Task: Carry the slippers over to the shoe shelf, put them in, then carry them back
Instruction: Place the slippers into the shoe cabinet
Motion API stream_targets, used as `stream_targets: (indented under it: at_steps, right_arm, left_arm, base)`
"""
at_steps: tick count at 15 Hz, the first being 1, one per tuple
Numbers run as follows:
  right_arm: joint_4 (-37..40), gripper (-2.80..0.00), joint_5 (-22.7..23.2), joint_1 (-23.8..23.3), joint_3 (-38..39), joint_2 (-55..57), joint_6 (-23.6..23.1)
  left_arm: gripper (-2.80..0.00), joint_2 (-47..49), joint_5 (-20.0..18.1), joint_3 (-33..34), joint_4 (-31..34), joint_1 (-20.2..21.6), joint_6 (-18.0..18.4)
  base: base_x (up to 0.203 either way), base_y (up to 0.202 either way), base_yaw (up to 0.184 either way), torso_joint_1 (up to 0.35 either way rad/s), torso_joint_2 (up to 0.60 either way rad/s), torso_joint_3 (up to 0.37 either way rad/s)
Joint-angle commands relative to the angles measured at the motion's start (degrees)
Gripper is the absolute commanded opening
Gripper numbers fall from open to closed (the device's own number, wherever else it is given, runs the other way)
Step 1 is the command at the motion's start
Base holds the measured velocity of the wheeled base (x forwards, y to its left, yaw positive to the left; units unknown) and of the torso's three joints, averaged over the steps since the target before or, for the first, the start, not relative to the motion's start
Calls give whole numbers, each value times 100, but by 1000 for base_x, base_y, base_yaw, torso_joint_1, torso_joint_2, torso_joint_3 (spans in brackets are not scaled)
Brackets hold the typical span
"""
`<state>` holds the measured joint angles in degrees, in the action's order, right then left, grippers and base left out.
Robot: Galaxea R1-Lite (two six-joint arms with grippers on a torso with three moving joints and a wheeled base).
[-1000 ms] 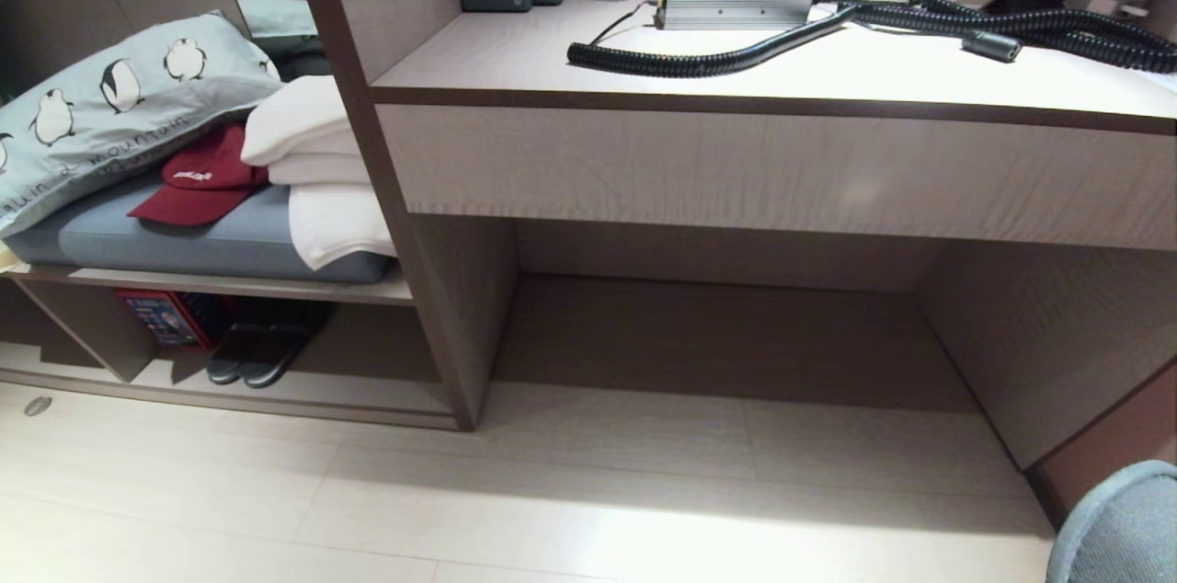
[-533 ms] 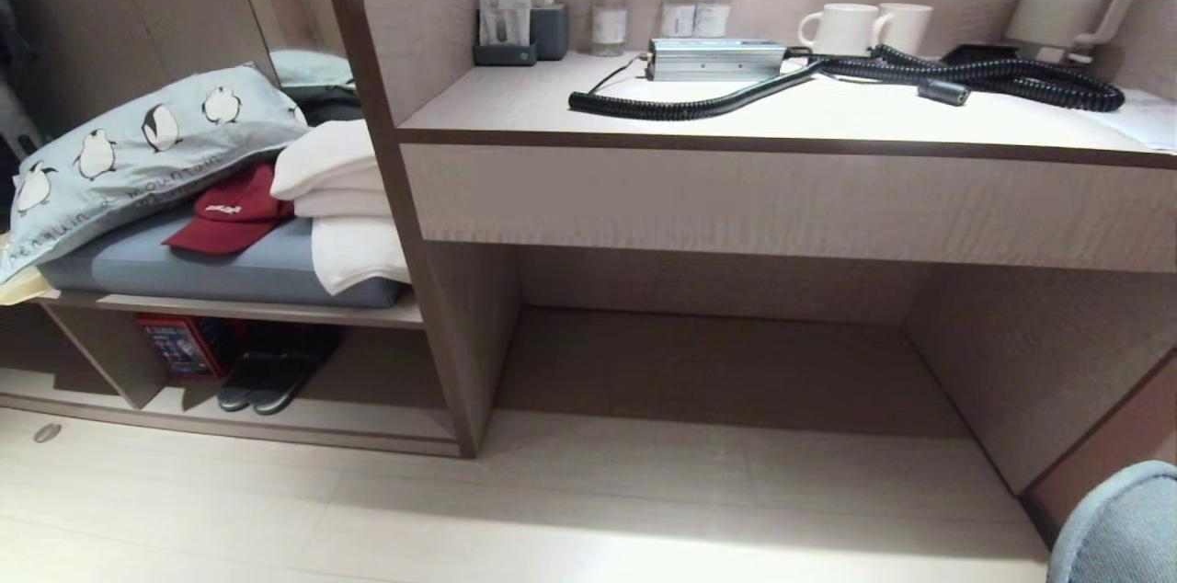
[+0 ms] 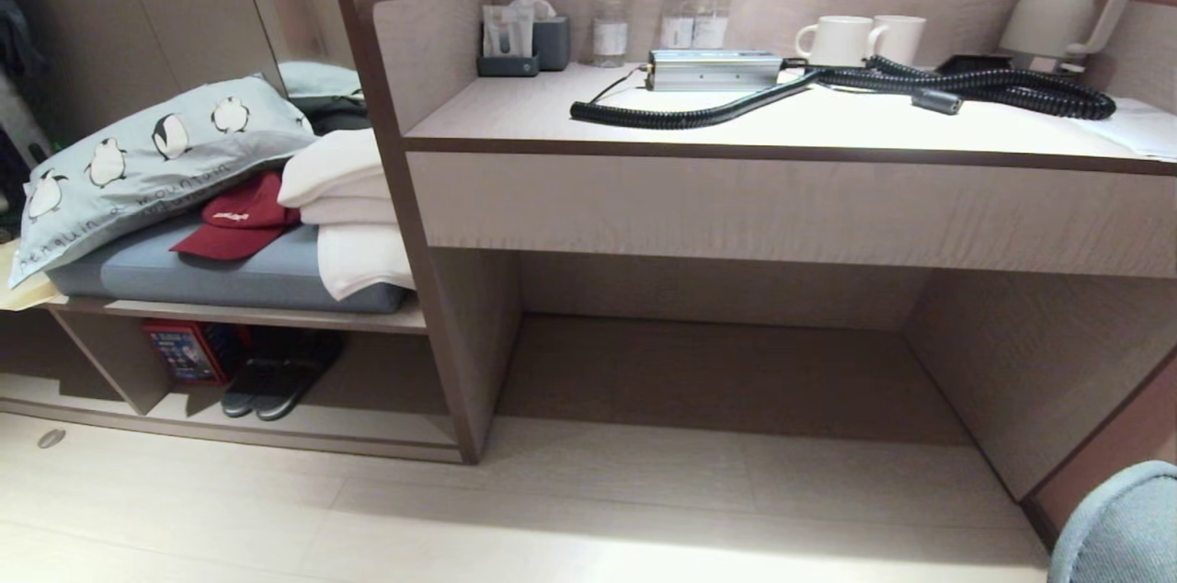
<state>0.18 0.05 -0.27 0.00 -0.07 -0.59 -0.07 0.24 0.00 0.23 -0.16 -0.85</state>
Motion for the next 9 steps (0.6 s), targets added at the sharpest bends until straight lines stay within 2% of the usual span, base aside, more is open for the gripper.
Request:
stream_targets:
  at_steps: [1,3,9]
  right_arm:
    - [-1,-280,3,0,0,-10,-2]
    - [-1,-280,3,0,0,-10,-2]
    - [-1,-280,3,0,0,-10,-2]
  left_arm:
    - [-280,7,2,9,-1,-2,-3]
    - [-280,7,2,9,-5,-2,-3]
    - [-280,7,2,9,3,-2,-3]
  base:
    - [8,45,-11,4,-3,4]
    - [3,134,-5,2,0,4]
    - [0,195,-3,3,2,4]
